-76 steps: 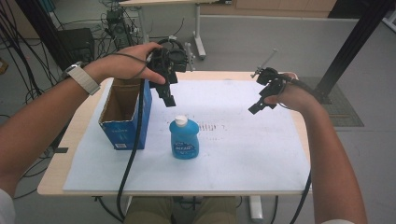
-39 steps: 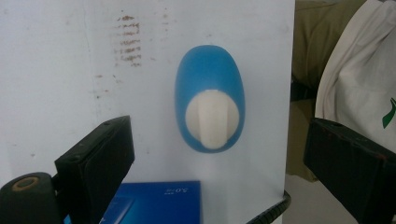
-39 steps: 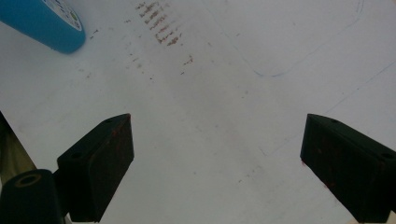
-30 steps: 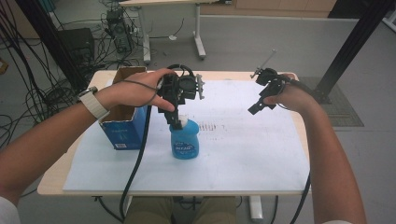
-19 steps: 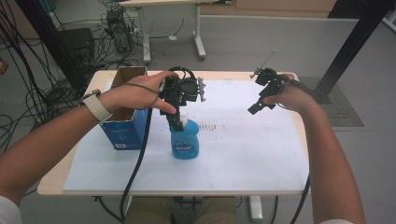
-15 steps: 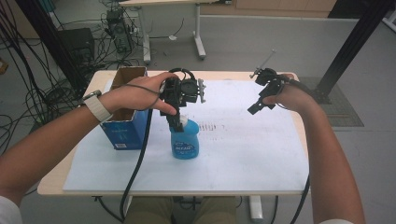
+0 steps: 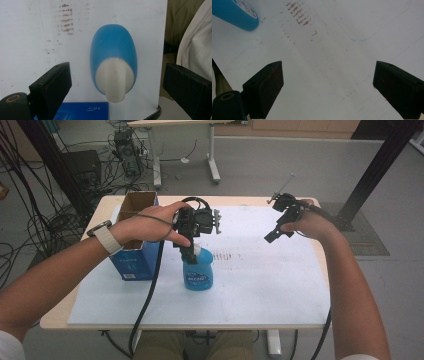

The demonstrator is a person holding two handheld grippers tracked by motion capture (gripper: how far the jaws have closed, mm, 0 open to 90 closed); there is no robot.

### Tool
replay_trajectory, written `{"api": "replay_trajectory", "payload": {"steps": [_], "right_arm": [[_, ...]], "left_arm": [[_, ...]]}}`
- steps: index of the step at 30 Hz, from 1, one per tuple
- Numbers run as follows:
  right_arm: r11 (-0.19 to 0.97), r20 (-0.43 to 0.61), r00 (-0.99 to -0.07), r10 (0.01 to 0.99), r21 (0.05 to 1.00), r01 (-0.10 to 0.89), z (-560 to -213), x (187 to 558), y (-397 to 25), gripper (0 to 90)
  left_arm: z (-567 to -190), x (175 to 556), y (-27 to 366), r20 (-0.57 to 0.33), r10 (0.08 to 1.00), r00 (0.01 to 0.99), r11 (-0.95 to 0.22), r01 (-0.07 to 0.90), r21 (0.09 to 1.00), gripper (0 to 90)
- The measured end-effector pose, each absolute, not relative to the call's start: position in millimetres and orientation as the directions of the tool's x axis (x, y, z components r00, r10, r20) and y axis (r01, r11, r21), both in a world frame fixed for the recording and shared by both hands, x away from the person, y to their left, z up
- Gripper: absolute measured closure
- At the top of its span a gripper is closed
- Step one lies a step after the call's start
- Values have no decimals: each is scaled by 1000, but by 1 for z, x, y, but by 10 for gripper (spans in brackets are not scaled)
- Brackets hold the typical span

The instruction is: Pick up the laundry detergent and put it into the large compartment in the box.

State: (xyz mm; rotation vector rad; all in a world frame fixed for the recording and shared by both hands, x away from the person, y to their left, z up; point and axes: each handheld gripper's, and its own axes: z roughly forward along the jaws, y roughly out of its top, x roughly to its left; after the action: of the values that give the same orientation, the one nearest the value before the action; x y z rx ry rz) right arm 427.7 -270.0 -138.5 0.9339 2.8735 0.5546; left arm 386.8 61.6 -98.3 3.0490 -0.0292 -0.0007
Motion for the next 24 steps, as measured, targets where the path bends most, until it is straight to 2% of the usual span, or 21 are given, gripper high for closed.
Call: {"api": "replay_trajectory", "payload": {"steps": [24], "right_arm": [[751,42,-813,581,358,555,-138,427,-270,97]], "left_arm": [[-110,382,60,14,-8,1000,-996,-10,92,90]]}}
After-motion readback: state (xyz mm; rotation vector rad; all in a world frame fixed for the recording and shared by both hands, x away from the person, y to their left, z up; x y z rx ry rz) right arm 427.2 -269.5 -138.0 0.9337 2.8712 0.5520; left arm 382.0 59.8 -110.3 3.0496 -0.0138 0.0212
